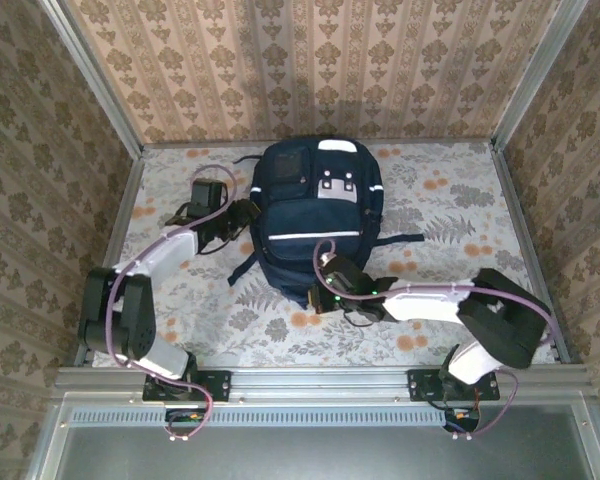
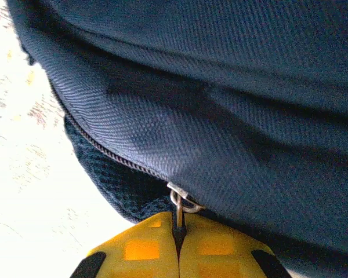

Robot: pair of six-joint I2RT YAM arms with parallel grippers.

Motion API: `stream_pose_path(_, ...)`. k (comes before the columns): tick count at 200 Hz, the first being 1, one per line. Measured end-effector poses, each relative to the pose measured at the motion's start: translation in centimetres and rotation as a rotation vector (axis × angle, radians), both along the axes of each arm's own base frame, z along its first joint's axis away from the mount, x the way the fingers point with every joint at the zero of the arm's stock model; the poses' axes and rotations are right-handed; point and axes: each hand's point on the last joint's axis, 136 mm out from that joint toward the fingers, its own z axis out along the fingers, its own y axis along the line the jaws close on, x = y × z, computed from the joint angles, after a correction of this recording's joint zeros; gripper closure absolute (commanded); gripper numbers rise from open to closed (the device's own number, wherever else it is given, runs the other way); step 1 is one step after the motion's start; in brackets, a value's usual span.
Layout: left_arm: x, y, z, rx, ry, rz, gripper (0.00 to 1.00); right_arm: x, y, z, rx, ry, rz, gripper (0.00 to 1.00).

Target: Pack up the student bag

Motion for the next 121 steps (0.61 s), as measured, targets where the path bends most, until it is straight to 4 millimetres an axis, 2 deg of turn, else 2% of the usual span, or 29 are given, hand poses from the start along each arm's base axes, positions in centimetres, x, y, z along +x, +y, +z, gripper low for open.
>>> stream_pose_path(29,-2.3,0.9,1.9,-0.005,-0.03,0.013,0.45,1.4,4.2,0.5,0.069,0.002,0.027,1.0)
stream_pose_path(56,-4.8,1.4,0.9,-0.023,0.009,0.028,0.41,2.4,6.5,0.5,0.107,0.008,0.034,1.0)
stream_pose_path(84,-7.2,1.3,-1.4,-0.037,0.095,0.04,0.37,3.0,7.6,0.6,0.129,0.013,0.029,1.0)
stream_pose_path(121,-8.0,-0.1,-2.4,-0.052,0.141,0.024,0.36,3.2,8.0,0.7,0.143,0.019,0.024,1.0)
